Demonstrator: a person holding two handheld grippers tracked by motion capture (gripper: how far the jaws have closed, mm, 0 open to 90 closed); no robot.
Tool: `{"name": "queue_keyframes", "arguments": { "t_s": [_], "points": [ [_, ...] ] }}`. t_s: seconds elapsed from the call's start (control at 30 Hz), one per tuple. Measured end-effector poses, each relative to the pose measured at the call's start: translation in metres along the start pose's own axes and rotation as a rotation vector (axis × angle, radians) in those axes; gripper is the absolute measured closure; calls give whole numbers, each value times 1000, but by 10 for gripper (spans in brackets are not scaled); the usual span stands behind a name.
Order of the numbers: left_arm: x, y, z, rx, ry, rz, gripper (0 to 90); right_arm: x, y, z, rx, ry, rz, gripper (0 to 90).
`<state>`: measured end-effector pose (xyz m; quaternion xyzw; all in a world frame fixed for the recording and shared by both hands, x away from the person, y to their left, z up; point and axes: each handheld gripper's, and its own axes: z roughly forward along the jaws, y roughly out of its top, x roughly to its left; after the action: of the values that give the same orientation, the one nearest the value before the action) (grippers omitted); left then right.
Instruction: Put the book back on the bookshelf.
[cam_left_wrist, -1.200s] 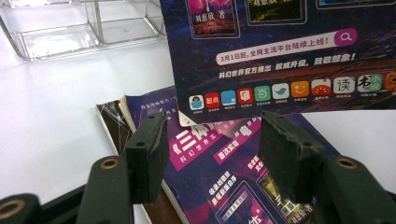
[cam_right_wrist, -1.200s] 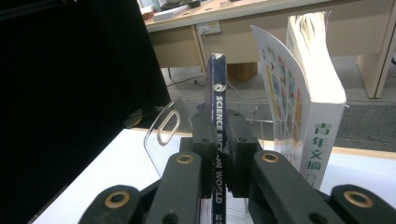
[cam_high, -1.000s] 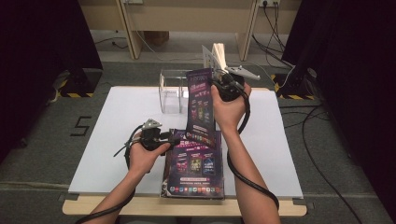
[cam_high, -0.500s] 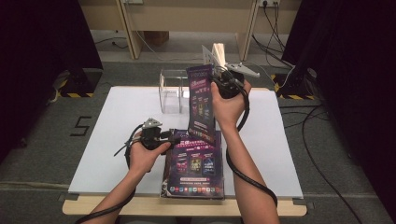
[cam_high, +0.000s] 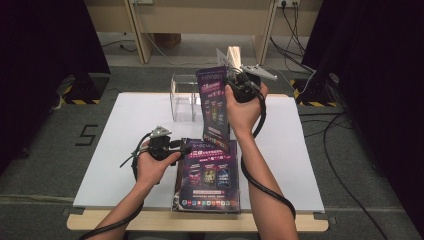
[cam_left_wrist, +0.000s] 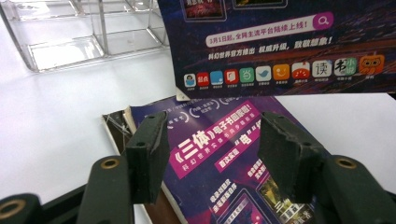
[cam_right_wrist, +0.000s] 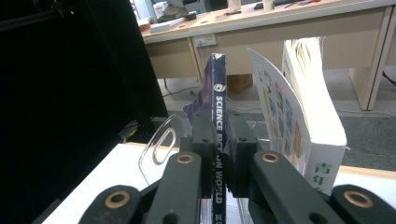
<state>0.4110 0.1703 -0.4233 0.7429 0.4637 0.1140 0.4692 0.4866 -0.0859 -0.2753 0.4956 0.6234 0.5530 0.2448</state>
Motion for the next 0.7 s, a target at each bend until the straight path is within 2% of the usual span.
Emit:
{"name": "queue_keyframes", "arguments": {
  "t_s": [0.3,0.37,0.7],
  "points": [
    [6,-8,-5,7,13,1,425,2,2,4,-12,-7,-16,847],
    [8,-11,-8,7,17,-3,425,2,3,5,-13,2,-3,847],
    [26,-35,-23,25,57,-17,424,2,4,9,-21,6,-1,847]
  ]
}}
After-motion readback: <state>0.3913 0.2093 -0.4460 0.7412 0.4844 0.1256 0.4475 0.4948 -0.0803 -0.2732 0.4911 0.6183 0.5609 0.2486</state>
